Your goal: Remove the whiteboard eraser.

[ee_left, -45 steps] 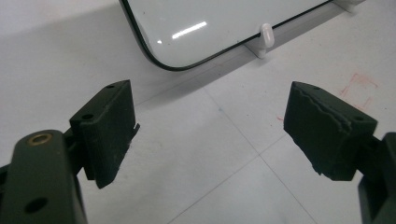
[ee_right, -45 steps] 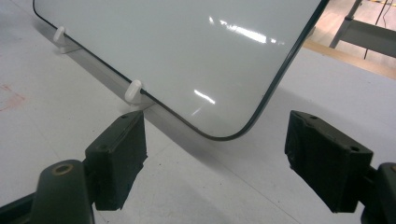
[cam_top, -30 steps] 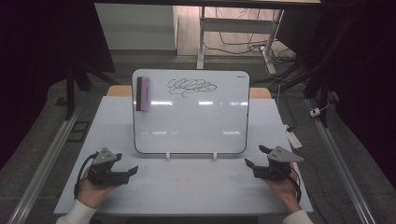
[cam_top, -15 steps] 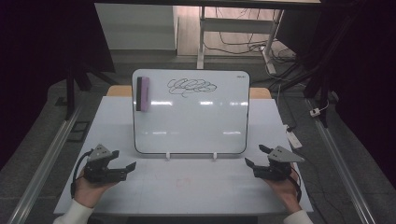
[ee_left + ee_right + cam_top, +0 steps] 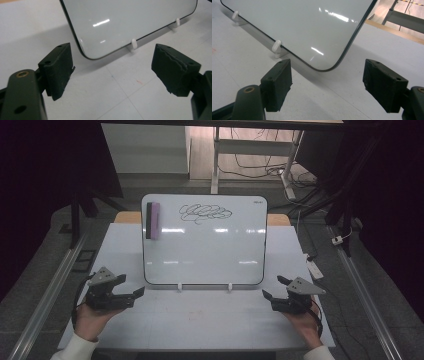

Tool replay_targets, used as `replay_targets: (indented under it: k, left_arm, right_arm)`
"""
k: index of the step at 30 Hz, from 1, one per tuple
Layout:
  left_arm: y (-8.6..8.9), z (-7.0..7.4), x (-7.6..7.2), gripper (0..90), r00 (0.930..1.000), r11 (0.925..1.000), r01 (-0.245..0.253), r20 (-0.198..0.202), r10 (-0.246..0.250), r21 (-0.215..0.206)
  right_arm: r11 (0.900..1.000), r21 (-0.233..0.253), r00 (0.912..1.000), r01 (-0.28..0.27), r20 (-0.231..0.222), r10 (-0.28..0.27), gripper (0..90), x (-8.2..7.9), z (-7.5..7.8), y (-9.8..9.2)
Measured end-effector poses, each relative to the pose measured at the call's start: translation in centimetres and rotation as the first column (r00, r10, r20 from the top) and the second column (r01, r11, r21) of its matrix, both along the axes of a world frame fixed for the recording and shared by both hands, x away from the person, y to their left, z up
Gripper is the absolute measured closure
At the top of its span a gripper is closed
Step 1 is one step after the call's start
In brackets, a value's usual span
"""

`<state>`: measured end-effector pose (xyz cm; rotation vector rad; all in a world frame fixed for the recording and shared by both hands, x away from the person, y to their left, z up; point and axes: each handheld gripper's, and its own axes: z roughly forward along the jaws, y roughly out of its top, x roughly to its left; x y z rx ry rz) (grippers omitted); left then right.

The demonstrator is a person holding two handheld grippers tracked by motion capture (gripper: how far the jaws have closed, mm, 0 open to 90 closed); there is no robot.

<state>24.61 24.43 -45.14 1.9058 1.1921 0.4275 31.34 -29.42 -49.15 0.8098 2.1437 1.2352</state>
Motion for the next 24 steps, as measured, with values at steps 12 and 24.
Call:
replay_targets:
  k: [12,24]
  left_arm:
    - [-1.1,4.1,2.7,18.3,0.9961,0.9992,0.04,0.078,-0.041,0.003]
    - [-3.1,6.1,5.7,18.6,0.9905,0.9977,0.067,0.121,-0.067,-0.003]
  right_arm:
    - [1.0,-0.005,1.0,0.001,-0.002,-0.001,23.1,-0.1,-0.1,0.1]
    - [1.0,-0.005,1.0,0.001,-0.01,-0.001,23.1,0.0,-0.4,0.1]
